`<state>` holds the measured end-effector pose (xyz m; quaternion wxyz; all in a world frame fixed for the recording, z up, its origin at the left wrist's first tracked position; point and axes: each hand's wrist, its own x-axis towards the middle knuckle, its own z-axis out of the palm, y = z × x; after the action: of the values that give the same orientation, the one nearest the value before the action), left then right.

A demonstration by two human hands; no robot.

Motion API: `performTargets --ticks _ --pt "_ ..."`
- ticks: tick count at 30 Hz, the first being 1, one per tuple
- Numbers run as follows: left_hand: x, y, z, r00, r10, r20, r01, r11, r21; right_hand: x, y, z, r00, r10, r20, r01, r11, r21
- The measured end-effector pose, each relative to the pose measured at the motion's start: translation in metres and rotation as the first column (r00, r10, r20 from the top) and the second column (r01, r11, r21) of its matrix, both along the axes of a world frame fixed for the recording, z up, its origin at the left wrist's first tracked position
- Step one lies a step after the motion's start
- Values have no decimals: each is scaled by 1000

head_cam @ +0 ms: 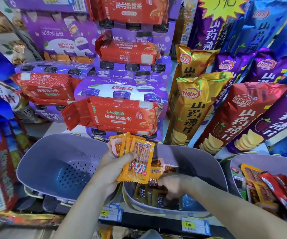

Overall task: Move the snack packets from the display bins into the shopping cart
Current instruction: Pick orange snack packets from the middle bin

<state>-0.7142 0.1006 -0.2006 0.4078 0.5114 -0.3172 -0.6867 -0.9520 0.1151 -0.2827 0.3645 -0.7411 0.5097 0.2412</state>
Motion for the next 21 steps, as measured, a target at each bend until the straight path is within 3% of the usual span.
performTargets --ticks 10,15,18,21 --pt "-4 1 5 1000 29 0 -29 1000 7 -1 0 13 999 40 34 -41 999 15" --pt "-8 6 10 998 62 14 -62 998 -3 -20 -6 44 964 -169 206 183 982 -47" --pt "-10 12 17 993 116 4 -116 993 -22 -36 -3 59 859 -303 412 363 929 -75" --pt "-7 23 27 986 166 -3 -166 984 -68 -49 3 68 660 -411 628 537 843 -13"
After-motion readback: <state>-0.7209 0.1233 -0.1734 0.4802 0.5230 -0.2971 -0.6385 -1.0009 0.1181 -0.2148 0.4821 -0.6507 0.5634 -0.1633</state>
